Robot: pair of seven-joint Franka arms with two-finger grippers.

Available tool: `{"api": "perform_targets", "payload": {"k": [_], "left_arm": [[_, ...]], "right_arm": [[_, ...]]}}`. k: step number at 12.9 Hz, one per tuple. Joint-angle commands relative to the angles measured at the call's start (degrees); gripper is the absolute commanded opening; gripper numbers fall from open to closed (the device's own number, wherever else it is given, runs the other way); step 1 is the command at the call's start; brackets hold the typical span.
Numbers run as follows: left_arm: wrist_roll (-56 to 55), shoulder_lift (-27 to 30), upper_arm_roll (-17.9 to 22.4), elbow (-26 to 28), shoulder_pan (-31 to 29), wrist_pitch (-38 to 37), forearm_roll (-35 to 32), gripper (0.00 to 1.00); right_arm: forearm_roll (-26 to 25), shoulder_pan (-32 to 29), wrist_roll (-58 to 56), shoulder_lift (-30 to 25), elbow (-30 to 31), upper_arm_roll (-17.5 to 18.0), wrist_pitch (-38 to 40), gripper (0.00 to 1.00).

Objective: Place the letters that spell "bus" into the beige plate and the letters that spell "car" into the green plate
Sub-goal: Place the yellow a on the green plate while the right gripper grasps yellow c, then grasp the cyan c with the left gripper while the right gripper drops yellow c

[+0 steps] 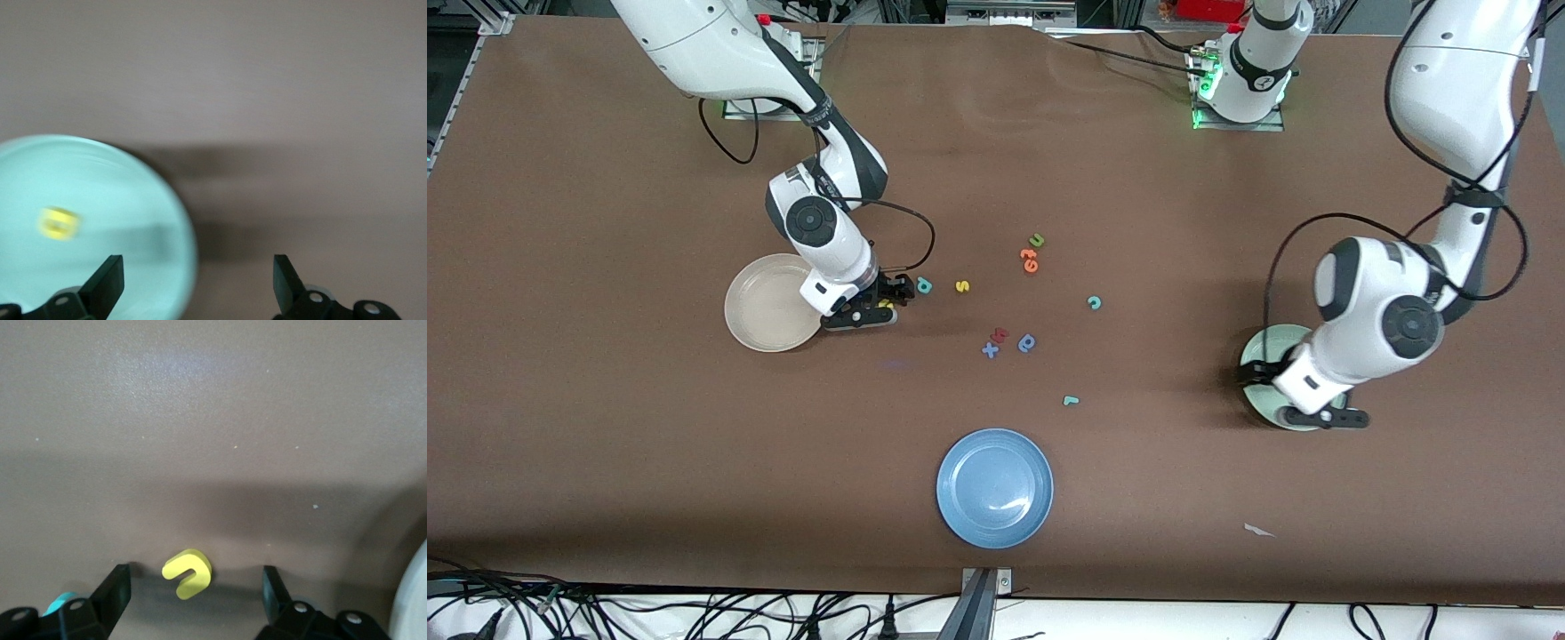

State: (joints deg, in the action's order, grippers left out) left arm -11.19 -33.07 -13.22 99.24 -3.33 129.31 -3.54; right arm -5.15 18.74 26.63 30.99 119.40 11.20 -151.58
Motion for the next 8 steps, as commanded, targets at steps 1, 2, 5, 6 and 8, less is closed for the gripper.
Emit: {"api": "perform_targets", "payload": {"k": [1,2,5,6,8], "left_arm": [[-11.8,1.69,-6.89,3.5,0.07,-0.2,-1.65,0.94],[-15.41,2.65,-8.91,5.51,0.77,0.84,-1.74,0.94],[-28.67,5.73,-9.55,14.12,6.13,9.18,-6.99,0.94],[-33.33,5.47,-9.55,14.93,8.31,10.68,-9.18,0.94],[-41.6,4.07,-9.55,15.81,10.53,12.62,-14.1,0.94]], "right_arm": [[-1.35,-0.55,0.88,-1.37,1.89,0.58,-1.61,0.84],[-1.44,-0.55,0.88,-1.37,1.89,0.58,-1.62,0.8],[-3.29,-0.55,0.88,-1.28,1.89,0.58,-1.62,0.69],[-3.29,-0.55,0.88,-1.28,1.8,0.58,-1.7,0.64],[-3.29,-0.55,0.88,-1.28,1.89,0.58,-1.7,0.54]]}}
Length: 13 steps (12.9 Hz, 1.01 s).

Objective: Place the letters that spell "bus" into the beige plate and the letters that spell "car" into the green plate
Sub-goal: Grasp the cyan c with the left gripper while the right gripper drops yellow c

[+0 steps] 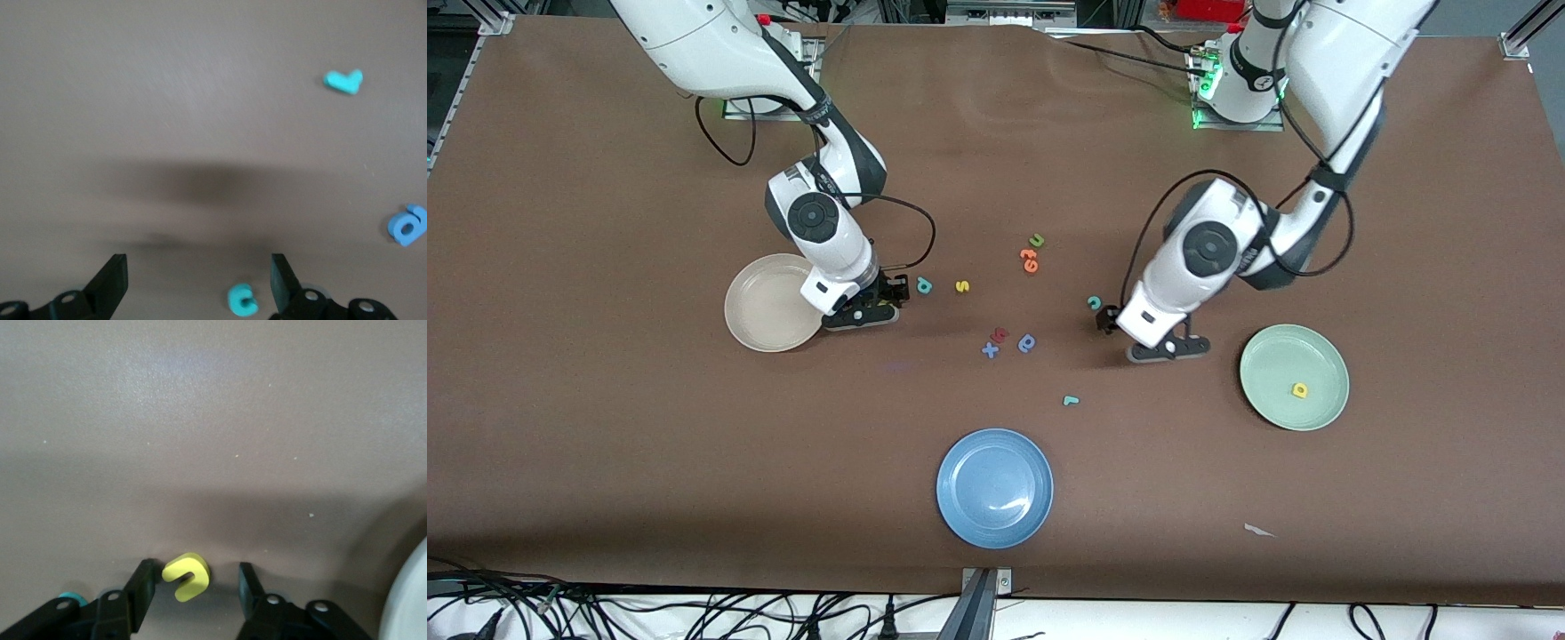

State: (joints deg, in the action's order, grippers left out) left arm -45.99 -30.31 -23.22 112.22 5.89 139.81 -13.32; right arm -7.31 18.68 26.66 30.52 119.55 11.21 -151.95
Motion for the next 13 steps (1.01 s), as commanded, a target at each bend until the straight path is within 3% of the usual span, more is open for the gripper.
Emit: {"api": "perform_targets", "payload": {"k": [1,6,9,13], "left_arm": [[-9.71,0.87,0.37,3.17,2.27,3.09,-6.08,0.94],[-12.37,-1.59,0.37,4.84,4.04,6.87,-7.51,0.89],[-12.46,-2.47,0.37,4.93,4.04,7.58,-8.56,0.82],[-13.51,-2.56,0.37,4.93,4.13,7.58,-8.65,0.64]], "right_arm": [[-1.21,-0.48,0.85,-0.81,1.74,0.57,-1.33,0.5],[-1.22,-0.48,0.5,-1.6,1.74,0.57,-0.81,0.15],[-1.22,-0.57,-0.12,-4.23,1.74,0.66,1.9,0.14],[-1.3,-4.25,-6.76,-12.83,1.65,0.66,13.49,0.14]]}}
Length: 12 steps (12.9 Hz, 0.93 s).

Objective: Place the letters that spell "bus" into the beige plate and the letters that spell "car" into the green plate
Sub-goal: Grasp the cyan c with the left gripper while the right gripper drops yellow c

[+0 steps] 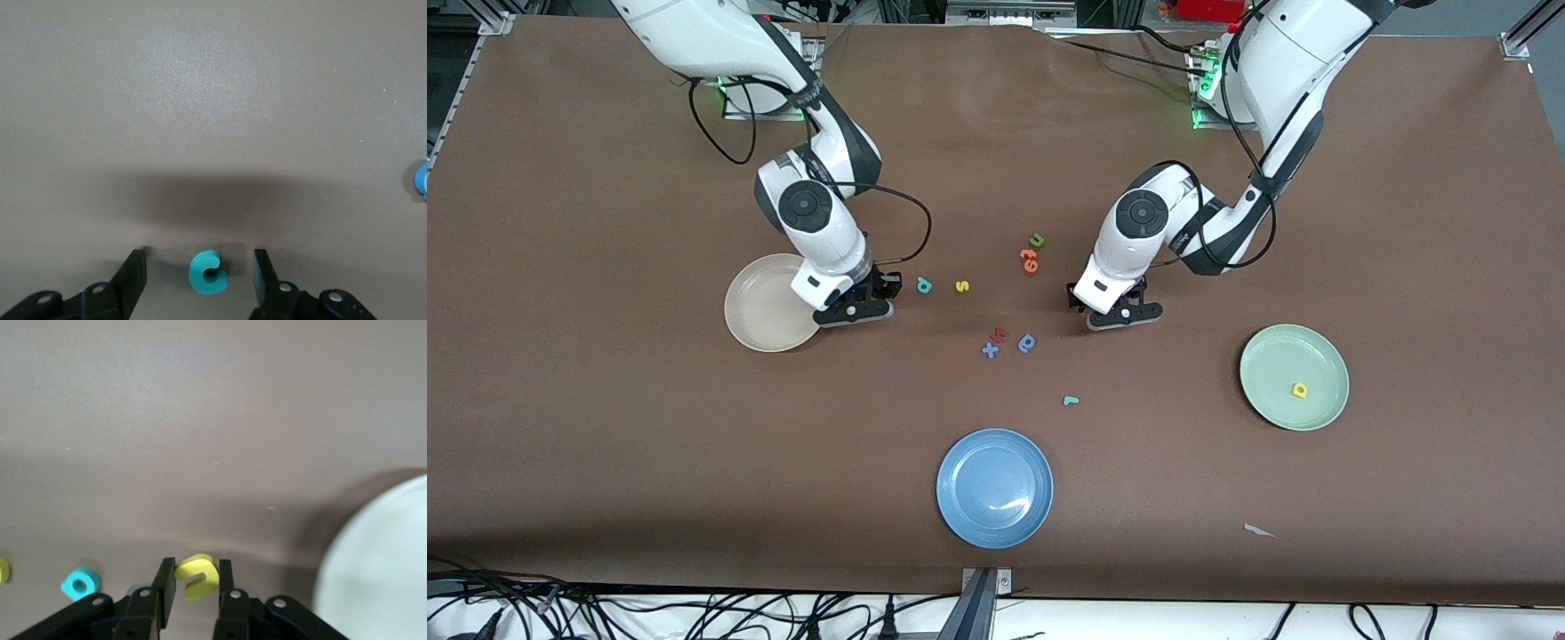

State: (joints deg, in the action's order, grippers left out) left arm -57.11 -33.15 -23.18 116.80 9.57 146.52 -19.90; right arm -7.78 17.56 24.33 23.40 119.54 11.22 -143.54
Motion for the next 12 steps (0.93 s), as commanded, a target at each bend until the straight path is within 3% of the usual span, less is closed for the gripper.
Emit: {"api": "perform_targets", "payload": {"k": [1,4,6,8,9,12], "left_arm": [[-3.0,0.19,0.33,0.35,0.71,0.87,-2.16,0.61],[-3.09,-0.16,0.33,0.18,1.15,0.87,-2.07,0.47],[-3.09,-0.34,0.41,0.0,1.15,0.87,-2.16,0.42],[-3.09,-0.78,0.5,-0.26,1.15,0.87,-2.25,0.36],[-3.09,-0.87,0.59,-0.26,1.07,0.87,-2.94,0.34],[-3.18,-1.13,0.59,-0.26,0.71,0.87,-4.35,0.27]], "right_arm": [[-0.66,-5.15,-8.47,-7.04,1.75,0.65,6.94,0.14],[-0.57,-11.56,-19.28,-8.98,2.54,0.74,9.59,0.14],[-0.57,-14.56,-23.96,-9.33,4.64,0.74,8.9,0.2],[-0.57,-15.18,-23.98,-9.25,6.75,0.74,6.71,0.65],[-0.48,-15.45,-23.89,-9.07,7.63,0.74,5.3,0.83],[-0.48,-15.8,-23.63,-8.81,7.91,0.74,5.29,0.9]]}}
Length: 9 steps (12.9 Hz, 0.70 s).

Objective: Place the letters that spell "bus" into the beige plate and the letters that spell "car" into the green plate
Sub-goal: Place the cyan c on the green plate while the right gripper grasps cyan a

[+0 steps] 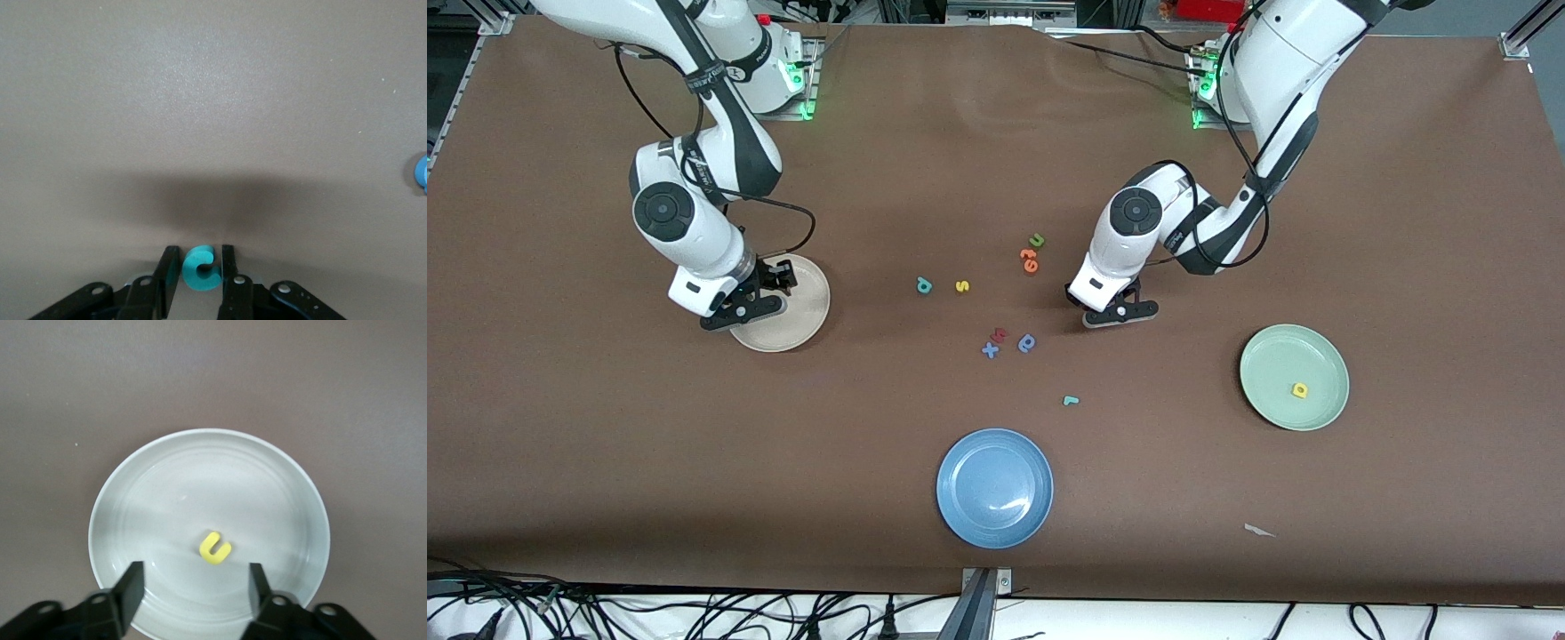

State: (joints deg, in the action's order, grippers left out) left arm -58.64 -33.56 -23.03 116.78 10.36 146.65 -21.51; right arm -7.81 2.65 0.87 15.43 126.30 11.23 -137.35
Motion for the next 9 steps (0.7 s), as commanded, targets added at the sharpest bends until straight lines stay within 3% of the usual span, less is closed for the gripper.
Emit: {"api": "perform_targets", "payload": {"k": [1,4,6,7,9], "left_arm": [[-1.57,-0.71,0.45,-0.24,-0.08,0.74,-2.75,0.24],[-1.66,-0.8,0.45,-0.15,0.01,0.65,-3.01,0.15],[-1.57,-0.63,0.45,-0.24,-0.17,0.39,-2.93,0.14],[-1.13,-0.28,0.45,-0.41,-0.43,0.13,-2.92,0.13],[1.4,1.21,0.27,-2.6,-2.7,-4.5,-2.93,0.13]], "right_arm": [[-0.19,-0.89,0.27,-0.84,1.14,0.81,-0.9,0.9],[4.35,-0.89,1.41,-0.31,0.61,3.69,-1.95,0.89],[9.63,0.07,1.42,-0.05,0.35,4.32,-3.88,1.0],[11.83,2.43,3.59,0.73,-0.7,4.32,-4.15,1.0],[11.68,6.13,9.83,2.58,-2.11,4.32,-4.33,1.0]]}}
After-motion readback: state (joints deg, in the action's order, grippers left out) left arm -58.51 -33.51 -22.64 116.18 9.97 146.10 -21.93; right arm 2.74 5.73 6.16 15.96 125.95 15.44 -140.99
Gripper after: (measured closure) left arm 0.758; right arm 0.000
